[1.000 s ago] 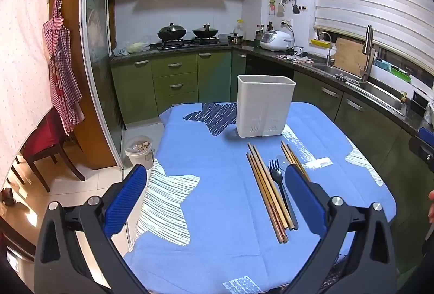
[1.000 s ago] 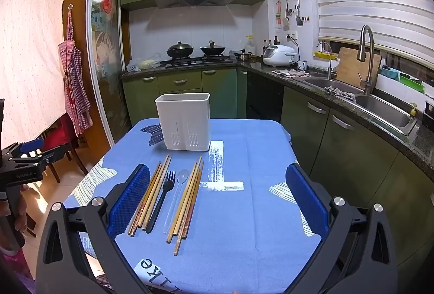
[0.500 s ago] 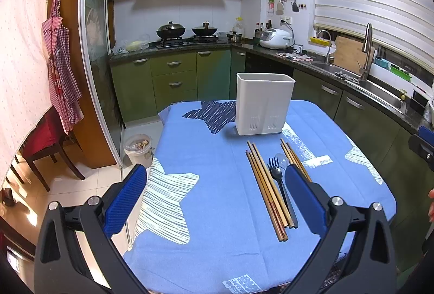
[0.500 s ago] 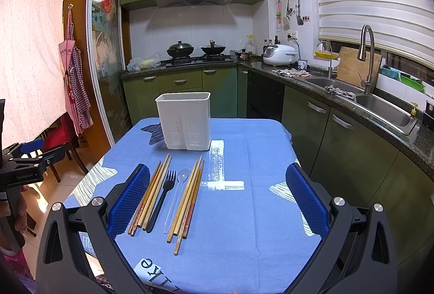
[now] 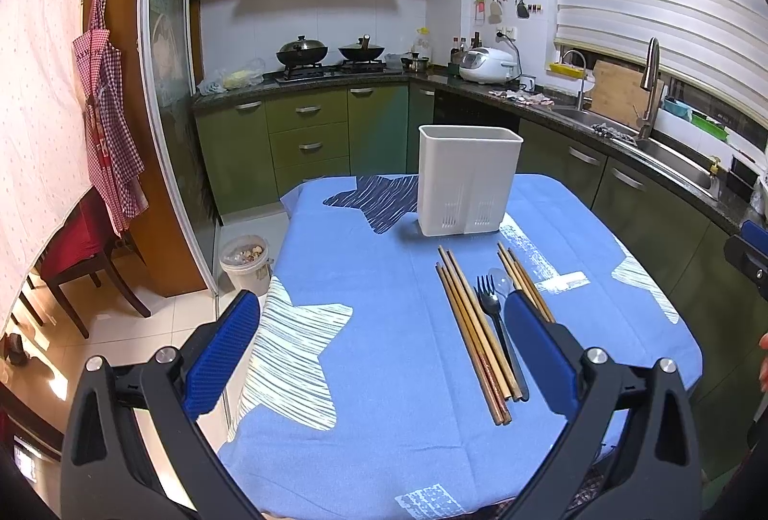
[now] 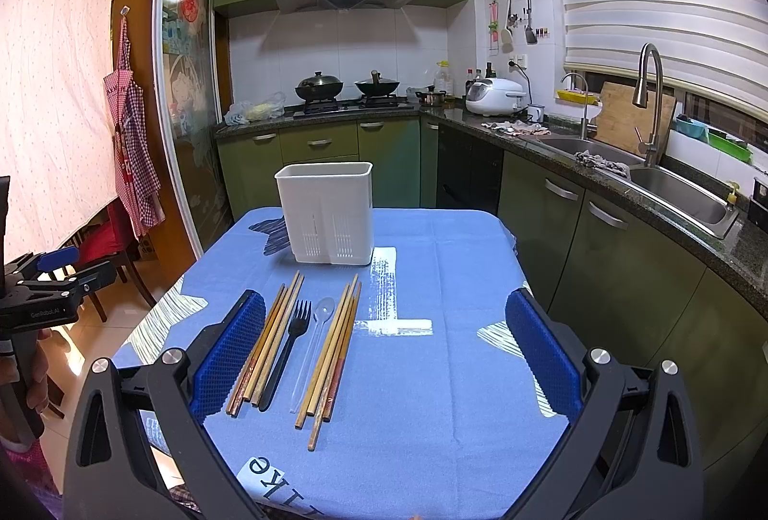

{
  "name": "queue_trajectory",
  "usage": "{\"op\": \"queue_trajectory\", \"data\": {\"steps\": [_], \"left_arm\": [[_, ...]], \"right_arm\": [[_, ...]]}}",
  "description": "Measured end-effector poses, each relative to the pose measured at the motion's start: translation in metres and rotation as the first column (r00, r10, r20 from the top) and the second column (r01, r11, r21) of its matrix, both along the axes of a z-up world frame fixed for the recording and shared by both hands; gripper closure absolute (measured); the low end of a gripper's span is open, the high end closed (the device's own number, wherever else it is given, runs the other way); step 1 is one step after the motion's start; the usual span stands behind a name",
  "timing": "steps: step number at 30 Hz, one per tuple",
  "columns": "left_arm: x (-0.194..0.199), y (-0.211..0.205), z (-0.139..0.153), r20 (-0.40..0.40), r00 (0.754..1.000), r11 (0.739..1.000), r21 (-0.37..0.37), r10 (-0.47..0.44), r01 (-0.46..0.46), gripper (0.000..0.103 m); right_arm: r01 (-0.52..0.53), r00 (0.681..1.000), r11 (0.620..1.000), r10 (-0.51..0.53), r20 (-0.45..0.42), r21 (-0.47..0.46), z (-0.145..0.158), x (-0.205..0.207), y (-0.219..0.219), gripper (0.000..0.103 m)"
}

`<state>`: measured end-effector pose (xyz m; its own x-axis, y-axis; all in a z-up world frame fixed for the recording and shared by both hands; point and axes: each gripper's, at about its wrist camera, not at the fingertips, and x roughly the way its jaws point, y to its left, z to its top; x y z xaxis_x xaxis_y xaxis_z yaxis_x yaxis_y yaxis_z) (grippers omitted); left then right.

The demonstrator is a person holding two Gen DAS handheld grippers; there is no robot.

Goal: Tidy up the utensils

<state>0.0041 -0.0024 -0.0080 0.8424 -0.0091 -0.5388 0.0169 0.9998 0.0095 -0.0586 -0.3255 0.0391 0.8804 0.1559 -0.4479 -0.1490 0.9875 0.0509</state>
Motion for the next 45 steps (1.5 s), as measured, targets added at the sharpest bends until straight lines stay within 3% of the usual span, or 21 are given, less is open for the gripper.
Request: {"op": "queue_trajectory", "data": {"steps": [45], "left_arm": [[-0.002,0.001,-0.001,-0.003,1.0,1.0,0.002,-0.001,0.001,0.006]], "right_arm": [[0.001,1.0,1.0,-0.001,-0.006,-0.002,-0.007,0.003,0.001,0.004]]}}
